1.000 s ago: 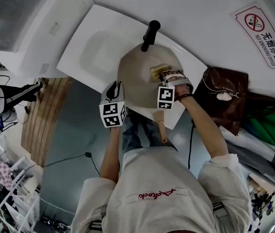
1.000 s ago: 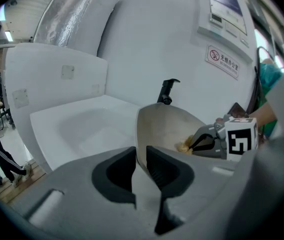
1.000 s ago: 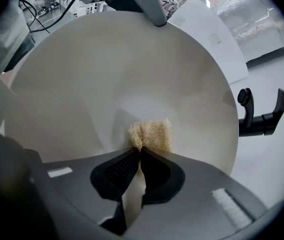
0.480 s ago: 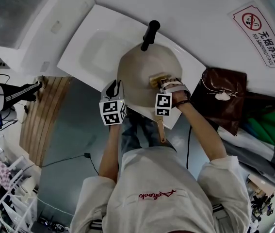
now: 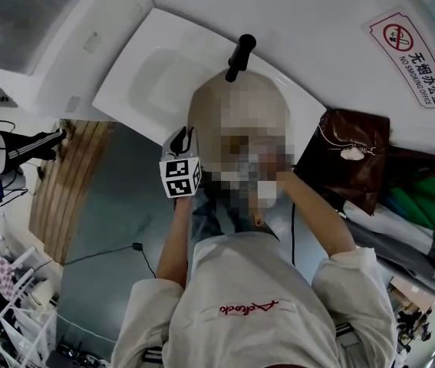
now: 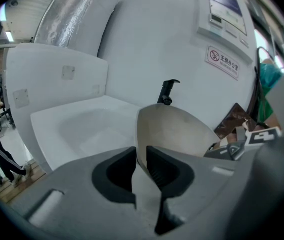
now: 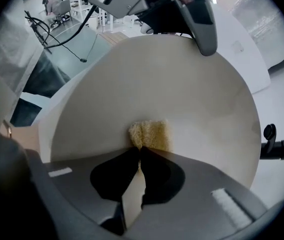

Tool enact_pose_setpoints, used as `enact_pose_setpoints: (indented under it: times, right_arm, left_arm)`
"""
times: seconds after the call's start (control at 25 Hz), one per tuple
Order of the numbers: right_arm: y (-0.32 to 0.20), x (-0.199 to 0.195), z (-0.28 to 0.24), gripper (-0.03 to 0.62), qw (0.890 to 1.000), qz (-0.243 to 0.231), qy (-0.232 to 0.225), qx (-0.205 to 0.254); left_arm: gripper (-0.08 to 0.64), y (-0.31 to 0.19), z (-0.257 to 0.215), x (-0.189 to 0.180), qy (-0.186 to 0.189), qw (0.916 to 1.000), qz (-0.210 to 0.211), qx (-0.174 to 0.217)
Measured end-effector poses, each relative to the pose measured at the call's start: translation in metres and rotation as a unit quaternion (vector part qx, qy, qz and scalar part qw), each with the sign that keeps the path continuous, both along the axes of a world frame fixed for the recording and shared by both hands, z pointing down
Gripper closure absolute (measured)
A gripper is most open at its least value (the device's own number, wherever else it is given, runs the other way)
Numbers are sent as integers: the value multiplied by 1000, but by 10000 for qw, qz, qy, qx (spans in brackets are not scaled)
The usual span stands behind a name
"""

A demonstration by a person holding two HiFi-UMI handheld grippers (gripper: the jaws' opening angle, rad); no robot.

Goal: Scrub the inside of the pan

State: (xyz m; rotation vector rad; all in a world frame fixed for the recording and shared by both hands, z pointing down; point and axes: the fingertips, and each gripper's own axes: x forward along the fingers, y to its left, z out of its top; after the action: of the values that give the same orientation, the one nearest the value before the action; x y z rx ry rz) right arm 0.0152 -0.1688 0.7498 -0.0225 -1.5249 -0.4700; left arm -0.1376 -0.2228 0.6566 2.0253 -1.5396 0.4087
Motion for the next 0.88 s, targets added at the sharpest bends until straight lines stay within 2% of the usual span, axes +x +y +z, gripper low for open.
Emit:
enact_pose_setpoints:
  times: [0.4, 0.88]
  right_arm:
    - [-2, -43, -3, 569, 9997, 37, -247, -44]
    - [-41, -80, -12, 569, 9991, 107, -398, 141]
  left_arm:
    - [489, 0, -1, 1, -24, 9999, 109, -14]
    - [486, -1, 0, 1, -17, 9998, 211, -47]
